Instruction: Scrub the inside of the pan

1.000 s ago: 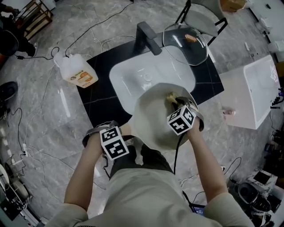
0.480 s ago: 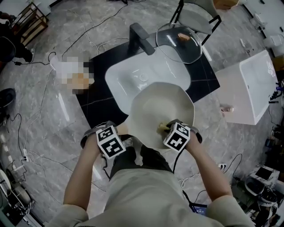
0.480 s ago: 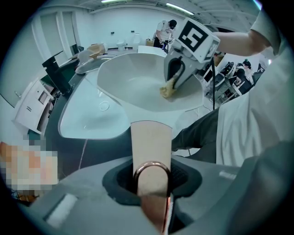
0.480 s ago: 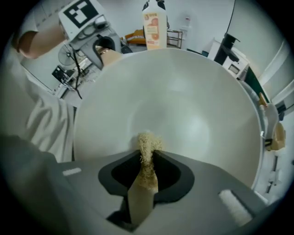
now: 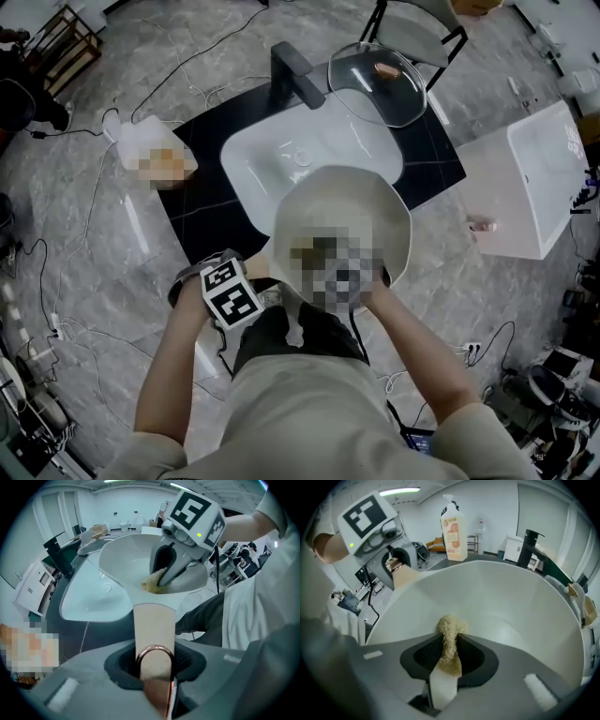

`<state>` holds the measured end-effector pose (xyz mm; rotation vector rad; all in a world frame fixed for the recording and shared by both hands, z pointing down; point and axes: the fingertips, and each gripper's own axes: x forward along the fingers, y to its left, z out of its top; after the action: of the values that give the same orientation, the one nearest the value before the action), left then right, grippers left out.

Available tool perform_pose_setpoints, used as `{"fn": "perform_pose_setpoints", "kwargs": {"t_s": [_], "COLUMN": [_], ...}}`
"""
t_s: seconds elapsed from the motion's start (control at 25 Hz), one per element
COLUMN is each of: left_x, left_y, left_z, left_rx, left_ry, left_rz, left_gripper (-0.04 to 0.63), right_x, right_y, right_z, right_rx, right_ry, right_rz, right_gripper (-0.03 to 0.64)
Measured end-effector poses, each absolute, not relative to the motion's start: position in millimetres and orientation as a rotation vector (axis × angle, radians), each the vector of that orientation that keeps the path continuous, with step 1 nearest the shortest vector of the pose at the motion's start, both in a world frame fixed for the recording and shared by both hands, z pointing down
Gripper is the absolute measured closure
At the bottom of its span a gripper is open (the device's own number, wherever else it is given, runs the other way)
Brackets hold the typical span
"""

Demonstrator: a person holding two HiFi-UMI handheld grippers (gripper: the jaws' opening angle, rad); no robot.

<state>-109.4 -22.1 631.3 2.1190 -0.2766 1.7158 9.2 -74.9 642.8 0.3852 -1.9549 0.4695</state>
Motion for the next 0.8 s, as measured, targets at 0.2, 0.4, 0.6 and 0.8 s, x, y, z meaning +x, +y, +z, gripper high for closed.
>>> {"fn": "perform_pose_setpoints", "kwargs": {"t_s": [0.2,0.4,0.6,0.8], "left_x": [-109,-108,-109,-108], "left_y": [-19,-19,-18,-18], "left_z": [634,636,635,637], "left_rx": [2.107,2.111,2.104,2.097], "left_ry": [-0.288,-0.292,-0.296,-0.300], "left_rz": [1.729,1.734,1.734,1.734], "left_gripper": [0.476,0.479,0.479,0.477], "right_x": [7,42,91,126], "right_y": [-123,-166,-184,-164], "right_z": [641,642,642,644], "right_rx": [0.521,0.697,0.783,0.722], "right_ry": [-1.971,-1.921,-1.817,-1.697], "right_rz": [0.349,0.247,0.253,0.286], "right_gripper": [0.518,0.518,0.520,0.520]}}
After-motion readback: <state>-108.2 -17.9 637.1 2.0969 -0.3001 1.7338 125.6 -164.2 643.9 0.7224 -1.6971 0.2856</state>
